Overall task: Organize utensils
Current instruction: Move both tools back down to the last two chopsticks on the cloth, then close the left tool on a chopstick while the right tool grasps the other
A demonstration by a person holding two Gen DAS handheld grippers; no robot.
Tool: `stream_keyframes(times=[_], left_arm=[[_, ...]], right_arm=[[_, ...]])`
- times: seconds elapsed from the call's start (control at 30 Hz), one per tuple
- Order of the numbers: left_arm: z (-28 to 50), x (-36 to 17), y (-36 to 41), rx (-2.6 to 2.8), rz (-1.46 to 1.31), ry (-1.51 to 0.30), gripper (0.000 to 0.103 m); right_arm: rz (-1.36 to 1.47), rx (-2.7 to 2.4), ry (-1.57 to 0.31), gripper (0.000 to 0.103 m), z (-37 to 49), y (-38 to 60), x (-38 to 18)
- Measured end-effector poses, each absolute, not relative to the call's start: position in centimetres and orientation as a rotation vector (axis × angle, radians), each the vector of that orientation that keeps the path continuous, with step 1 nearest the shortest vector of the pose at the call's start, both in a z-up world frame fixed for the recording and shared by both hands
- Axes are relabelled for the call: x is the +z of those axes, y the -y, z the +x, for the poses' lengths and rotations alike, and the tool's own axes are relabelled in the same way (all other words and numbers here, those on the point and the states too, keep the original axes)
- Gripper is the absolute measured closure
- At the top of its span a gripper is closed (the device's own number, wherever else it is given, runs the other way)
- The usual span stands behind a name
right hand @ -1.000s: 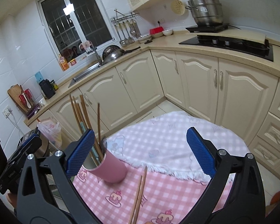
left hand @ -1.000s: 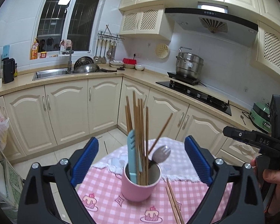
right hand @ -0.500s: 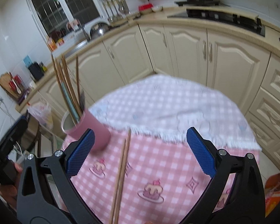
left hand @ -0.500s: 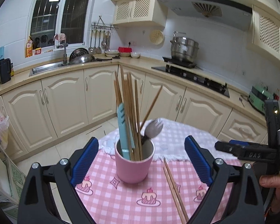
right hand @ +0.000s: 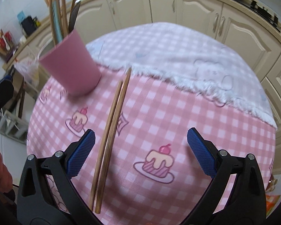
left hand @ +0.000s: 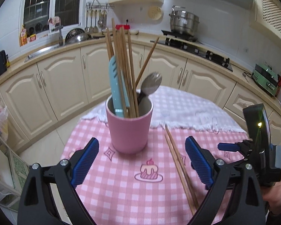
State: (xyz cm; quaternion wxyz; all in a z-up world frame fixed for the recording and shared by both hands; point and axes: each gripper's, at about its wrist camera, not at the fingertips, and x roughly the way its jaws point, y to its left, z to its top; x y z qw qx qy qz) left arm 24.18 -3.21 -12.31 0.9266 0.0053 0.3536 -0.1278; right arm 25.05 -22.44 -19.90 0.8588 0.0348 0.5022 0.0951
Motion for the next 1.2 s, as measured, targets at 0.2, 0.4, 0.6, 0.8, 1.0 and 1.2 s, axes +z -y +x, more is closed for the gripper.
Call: stream_keyframes(times=[0.2,0.4,0.6,0.8,1.0,1.2], left_arm=[[24.4,-14.0,2.7,-0.247,-0.002,-0.782,0.012],[24.7,-15.4,2.9,-0.245,-0.001,-0.822,0.012],[24.9,-16.3,3.6,-0.252,0.007,-0.852,0.012],[25.0,-17.3,4.8,-0.26,0.024,-0.89,0.012],[25.3,-18.8,6.6,-0.293,0.059,-0.954,0.012],[26.3,-21.2,9.4,-0.315,0.142,-1.03,0.012]], right_arm=[[0.001,0.186,-1.095,0.007,25.1,21.0,-21.7],[-0.056,0.172,-1.108,0.008,25.1,20.3,-22.8],[-0.039,0.169,-1.106,0.02,25.1,20.9,-22.8],[-0.109,0.188,-1.109,0.02,25.2,20.5,-23.0],[-0.082,0.168,-1.116,0.021,25.2,23.8,-22.9],[-0.073,0.194,-1.124,0.021,25.1,25.8,-22.9]])
